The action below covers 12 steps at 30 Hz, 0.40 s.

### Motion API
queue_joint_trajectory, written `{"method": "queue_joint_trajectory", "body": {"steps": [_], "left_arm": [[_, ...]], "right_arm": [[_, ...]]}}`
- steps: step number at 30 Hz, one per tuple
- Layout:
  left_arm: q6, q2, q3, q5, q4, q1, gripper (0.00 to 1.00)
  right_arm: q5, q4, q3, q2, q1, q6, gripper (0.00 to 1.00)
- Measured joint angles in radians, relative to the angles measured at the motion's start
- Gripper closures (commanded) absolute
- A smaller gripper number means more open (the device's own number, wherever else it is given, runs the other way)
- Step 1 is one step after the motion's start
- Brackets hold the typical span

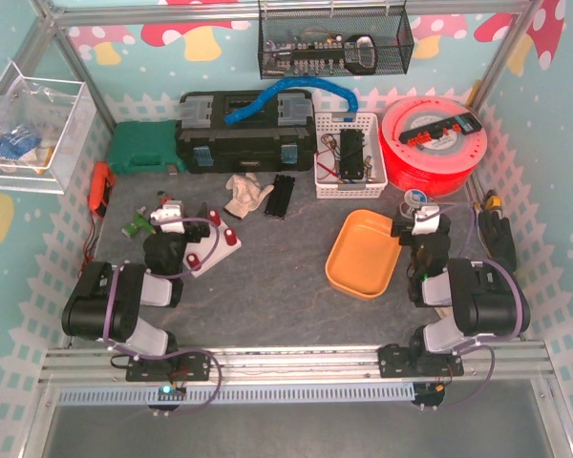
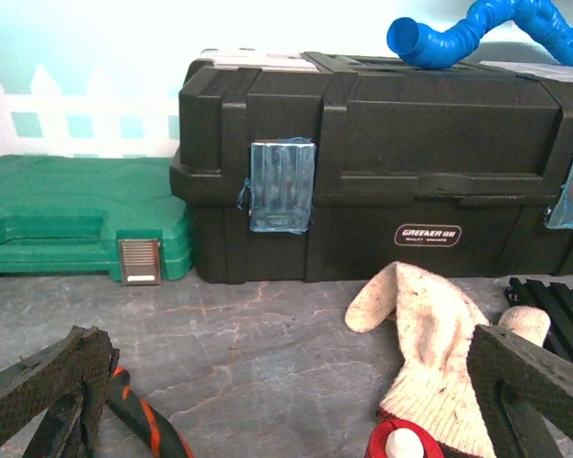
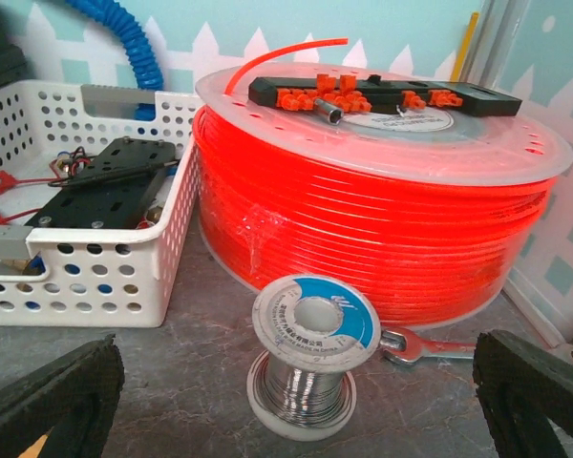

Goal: Install the large spring

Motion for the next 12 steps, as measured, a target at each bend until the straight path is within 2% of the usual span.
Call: {"method": "queue_joint_trajectory", "body": {"steps": [12], "left_arm": [[0.000, 0.000, 0.000, 0.000, -0.005, 0.000, 0.01]], "right_arm": [[0.027, 0.011, 0.000, 0.000, 0.000, 0.006, 0.01]]}}
